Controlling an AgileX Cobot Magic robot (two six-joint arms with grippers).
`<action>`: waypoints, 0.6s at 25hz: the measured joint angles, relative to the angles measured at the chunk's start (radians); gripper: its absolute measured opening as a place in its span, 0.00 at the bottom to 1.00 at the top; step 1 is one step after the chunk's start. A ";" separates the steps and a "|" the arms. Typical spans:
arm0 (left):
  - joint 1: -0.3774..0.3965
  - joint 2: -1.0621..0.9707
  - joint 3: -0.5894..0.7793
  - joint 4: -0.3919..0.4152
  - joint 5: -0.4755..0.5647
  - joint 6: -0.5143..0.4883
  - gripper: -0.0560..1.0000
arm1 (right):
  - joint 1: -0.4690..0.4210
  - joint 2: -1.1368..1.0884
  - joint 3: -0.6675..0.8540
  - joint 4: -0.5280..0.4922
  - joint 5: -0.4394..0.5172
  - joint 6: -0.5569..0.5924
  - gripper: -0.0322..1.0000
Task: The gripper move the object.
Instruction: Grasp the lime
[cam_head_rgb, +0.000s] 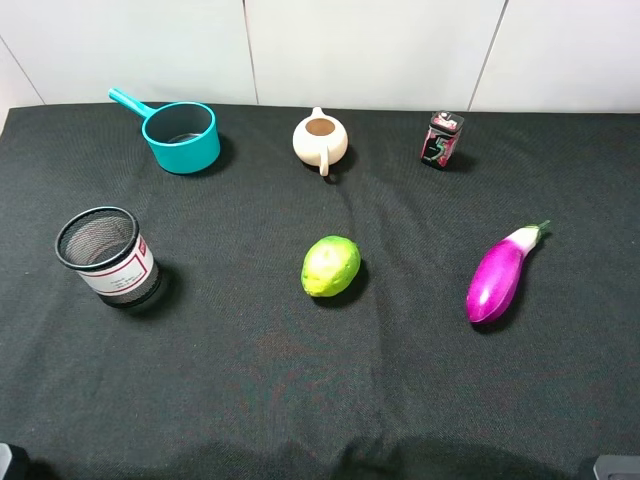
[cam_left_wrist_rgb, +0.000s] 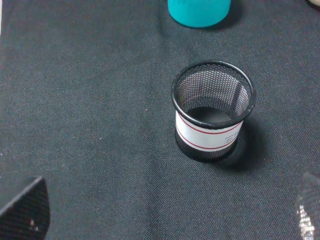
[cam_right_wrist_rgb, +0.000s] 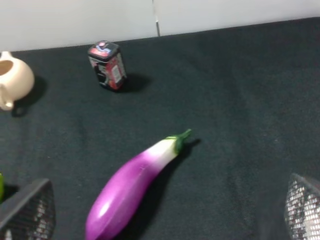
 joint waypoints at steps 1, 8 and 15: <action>0.000 0.000 0.000 0.000 0.000 0.000 0.98 | 0.000 0.013 -0.010 0.008 0.000 -0.005 0.70; 0.000 0.000 0.000 0.000 0.000 0.000 0.98 | 0.000 0.216 -0.096 0.071 -0.002 -0.147 0.70; 0.000 0.000 0.000 0.000 0.000 0.000 0.98 | 0.000 0.423 -0.162 0.166 -0.009 -0.345 0.70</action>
